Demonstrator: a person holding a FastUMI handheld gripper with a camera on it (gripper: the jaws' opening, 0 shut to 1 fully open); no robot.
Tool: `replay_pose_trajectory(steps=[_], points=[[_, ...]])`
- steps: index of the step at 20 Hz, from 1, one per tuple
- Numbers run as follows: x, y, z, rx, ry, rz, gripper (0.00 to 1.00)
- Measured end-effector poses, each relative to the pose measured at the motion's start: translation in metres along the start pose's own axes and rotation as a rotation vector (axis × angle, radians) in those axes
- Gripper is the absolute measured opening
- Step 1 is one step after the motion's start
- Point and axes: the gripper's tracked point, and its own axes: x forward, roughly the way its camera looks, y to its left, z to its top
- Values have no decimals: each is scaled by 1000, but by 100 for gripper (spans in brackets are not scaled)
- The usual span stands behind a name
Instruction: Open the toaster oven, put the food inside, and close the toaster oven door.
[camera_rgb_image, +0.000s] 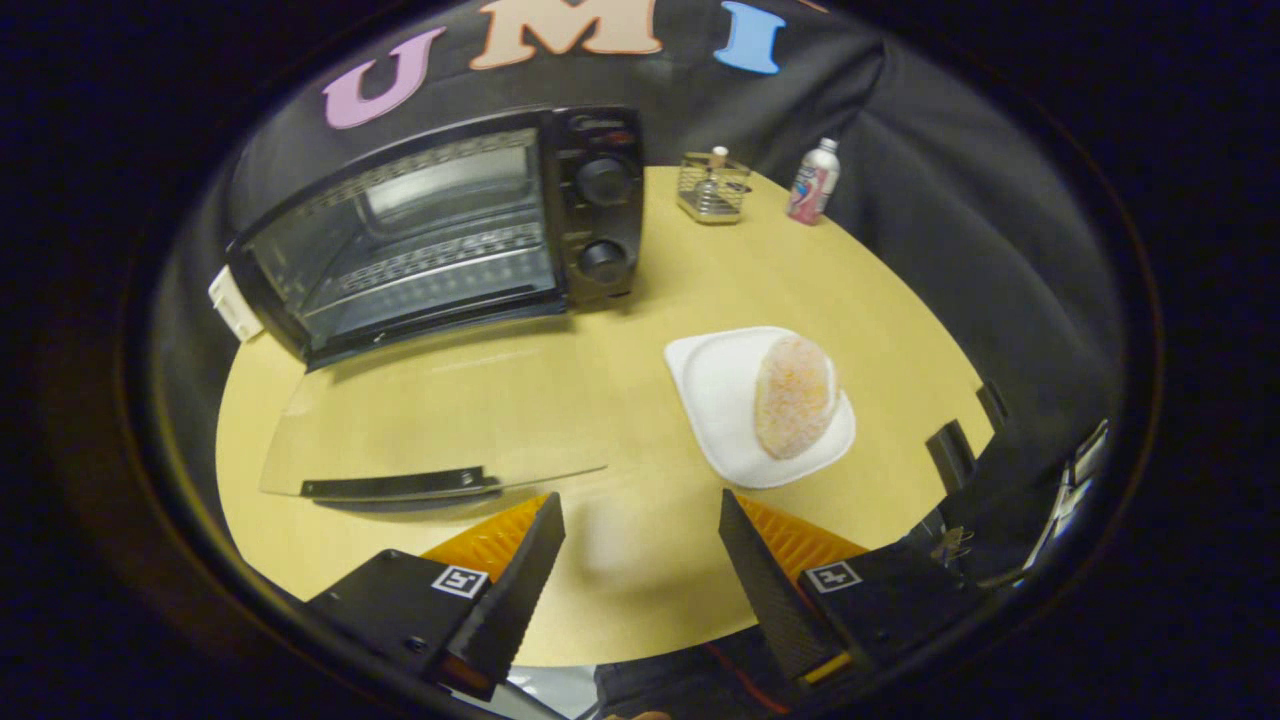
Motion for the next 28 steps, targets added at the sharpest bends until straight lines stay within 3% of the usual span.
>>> replay_pose_trajectory(steps=[10,25,28], points=[[49,-71,40,141,24,-100,99],[95,-87,36,267,128,-102,99],[95,-83,37,276,133,-76,92]])
